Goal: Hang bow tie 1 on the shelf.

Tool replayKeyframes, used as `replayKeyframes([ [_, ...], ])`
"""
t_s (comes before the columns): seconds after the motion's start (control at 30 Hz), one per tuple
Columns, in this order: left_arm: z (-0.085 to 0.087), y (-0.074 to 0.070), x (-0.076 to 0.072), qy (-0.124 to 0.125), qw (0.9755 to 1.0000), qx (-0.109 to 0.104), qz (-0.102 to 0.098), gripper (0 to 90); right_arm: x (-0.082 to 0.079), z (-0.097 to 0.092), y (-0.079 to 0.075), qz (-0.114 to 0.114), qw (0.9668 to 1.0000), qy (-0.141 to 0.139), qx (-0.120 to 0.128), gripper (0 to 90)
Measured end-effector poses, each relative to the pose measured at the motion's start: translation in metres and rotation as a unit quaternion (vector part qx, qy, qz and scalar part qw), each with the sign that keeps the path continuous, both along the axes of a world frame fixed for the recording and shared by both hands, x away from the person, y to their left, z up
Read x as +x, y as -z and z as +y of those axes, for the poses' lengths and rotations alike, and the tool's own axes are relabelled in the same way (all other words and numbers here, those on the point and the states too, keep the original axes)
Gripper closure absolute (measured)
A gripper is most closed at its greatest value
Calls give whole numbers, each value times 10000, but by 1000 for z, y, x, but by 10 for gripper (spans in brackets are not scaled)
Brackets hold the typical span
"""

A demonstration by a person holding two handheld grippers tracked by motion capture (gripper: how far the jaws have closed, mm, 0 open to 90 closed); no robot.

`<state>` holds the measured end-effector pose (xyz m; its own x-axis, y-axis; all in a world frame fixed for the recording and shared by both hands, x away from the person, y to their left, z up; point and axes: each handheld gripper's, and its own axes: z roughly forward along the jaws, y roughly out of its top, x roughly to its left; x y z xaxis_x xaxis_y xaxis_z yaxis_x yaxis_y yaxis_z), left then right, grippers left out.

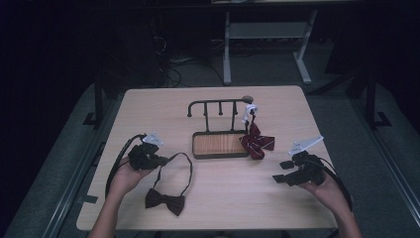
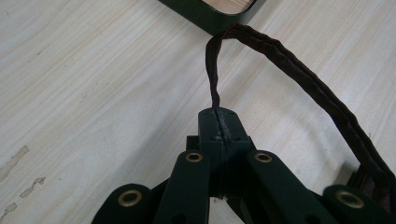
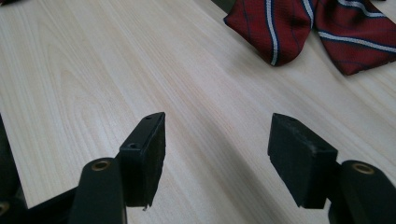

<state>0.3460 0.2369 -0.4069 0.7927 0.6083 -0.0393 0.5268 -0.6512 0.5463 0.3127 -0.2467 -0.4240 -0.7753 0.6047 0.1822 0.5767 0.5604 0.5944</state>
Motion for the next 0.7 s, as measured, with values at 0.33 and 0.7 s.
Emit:
replayKeyframes([
  [0.33,-7,-13,-8,180,9998,-5,-91,900,0,0,-1,-52,10000,-46,2,367],
  [0.7,-16,-30,-15,410,9989,10,-206,900,-2,-1,-3,-59,10000,-22,-13,369],
])
